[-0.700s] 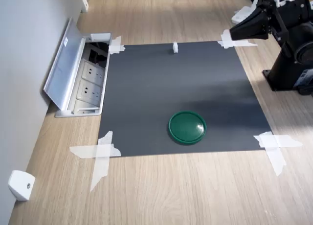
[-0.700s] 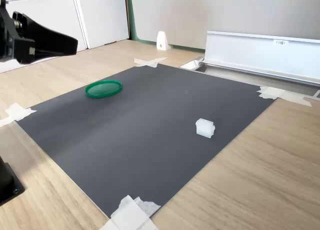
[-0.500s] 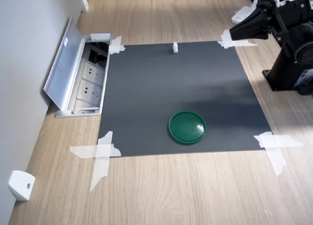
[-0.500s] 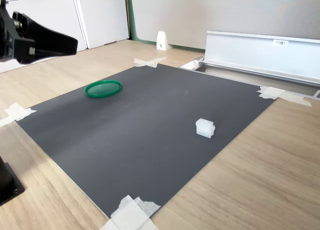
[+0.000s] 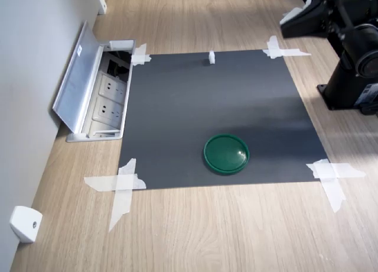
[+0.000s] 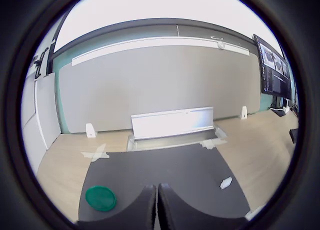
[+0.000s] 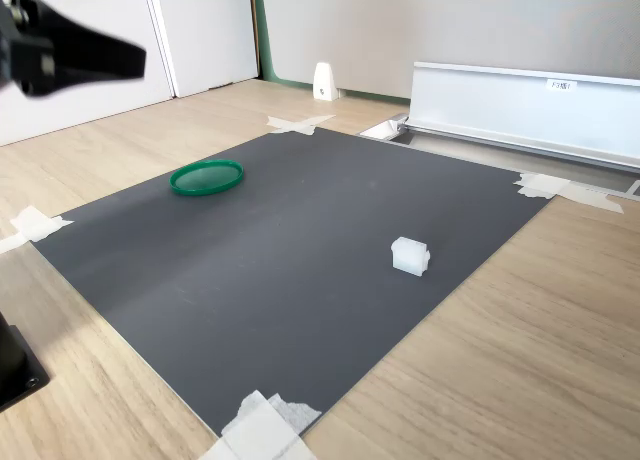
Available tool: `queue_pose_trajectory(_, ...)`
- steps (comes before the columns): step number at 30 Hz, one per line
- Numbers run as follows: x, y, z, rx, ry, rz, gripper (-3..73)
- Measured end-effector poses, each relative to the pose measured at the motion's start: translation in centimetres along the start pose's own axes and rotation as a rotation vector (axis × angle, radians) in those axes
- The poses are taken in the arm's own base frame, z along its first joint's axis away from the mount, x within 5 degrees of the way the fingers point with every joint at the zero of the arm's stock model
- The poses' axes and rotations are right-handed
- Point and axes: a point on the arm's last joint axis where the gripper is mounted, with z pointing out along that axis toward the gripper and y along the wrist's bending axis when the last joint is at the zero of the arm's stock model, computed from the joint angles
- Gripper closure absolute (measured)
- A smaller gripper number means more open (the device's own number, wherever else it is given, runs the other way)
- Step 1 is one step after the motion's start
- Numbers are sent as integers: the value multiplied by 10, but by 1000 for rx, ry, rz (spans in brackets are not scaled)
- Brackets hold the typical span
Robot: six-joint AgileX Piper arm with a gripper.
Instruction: Grasp a white terminal and put it on the green lid.
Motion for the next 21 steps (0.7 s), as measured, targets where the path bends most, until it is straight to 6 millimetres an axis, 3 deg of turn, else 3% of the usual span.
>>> queue_pose_trajectory(8,-65,5,25,4,84,-58,703)
queue_pose_trajectory(12,-86,5,44,14,187,-91,703)
queue_pose_trajectory(16,-90,1,64,48,334,-146,703)
queue_pose_trajectory(21,-79,-4,87,65,526,-216,703)
